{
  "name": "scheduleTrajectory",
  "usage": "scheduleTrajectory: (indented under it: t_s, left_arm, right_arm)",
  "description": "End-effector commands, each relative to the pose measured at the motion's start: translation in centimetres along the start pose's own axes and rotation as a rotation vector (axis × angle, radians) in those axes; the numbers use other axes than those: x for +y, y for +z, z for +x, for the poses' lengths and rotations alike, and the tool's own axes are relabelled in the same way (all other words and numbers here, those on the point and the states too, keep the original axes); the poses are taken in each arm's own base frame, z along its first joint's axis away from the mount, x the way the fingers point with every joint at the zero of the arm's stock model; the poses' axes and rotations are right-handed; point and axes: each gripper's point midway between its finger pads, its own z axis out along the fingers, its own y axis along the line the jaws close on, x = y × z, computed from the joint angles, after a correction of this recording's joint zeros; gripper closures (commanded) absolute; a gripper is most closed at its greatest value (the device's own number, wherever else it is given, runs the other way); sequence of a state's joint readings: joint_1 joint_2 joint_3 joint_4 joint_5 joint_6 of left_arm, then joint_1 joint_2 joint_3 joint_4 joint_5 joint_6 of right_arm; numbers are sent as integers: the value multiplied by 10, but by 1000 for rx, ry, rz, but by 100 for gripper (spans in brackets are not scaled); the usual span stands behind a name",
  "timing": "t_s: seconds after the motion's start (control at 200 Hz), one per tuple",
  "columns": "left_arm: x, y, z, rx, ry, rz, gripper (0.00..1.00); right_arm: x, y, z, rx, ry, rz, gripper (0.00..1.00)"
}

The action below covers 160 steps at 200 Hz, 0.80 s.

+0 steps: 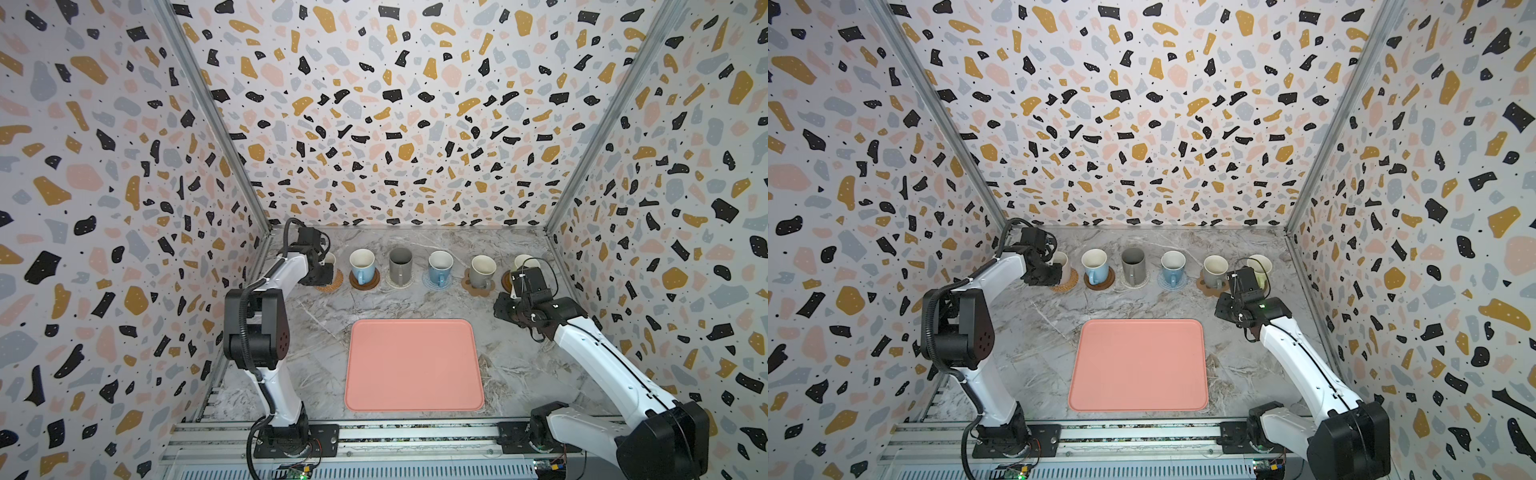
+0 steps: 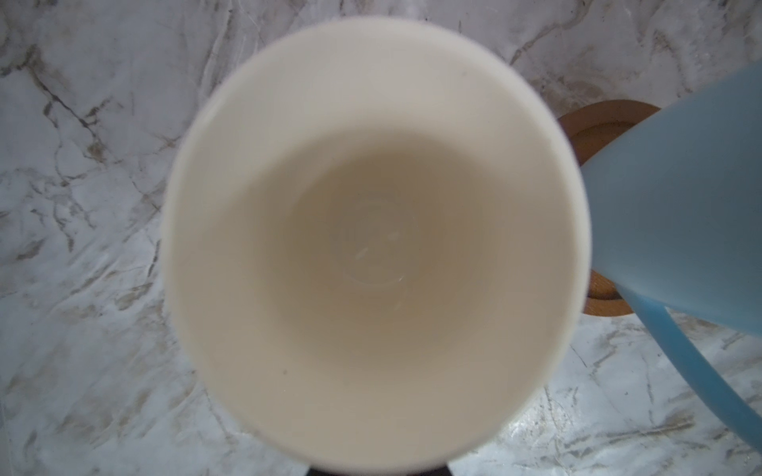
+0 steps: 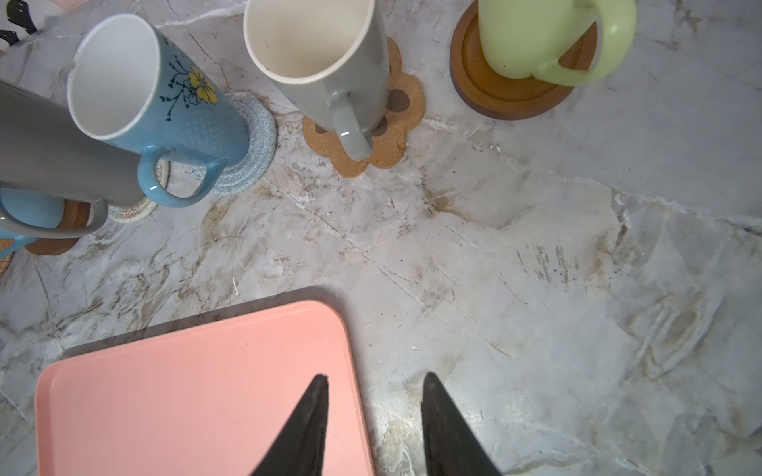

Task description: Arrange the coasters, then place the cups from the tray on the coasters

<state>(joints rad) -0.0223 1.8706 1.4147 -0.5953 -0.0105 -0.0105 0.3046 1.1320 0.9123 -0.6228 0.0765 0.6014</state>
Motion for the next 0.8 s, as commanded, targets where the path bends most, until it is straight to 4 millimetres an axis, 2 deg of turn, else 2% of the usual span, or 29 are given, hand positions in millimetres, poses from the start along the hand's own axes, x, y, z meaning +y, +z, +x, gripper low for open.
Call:
scheduleTrajectory:
  t_s: [0.0,0.401,0.601,0.796]
  left_arm:
    - [7,-5,-14,-48,2,-23,75]
    - [10,-14,-12,-58,0,-46,54]
    - [10,-24,-5,-70,-1,-45,48]
    - [0,-42,-6,-139,-3,13,42]
  right_arm:
    - [-7,-7,3,-6,10,17,60]
    - [-7,-13,1,-20,14,13,60]
    - [-7,-14,0,-23,15,12,60]
    - [-8,-14,-1,-30,7,16,60]
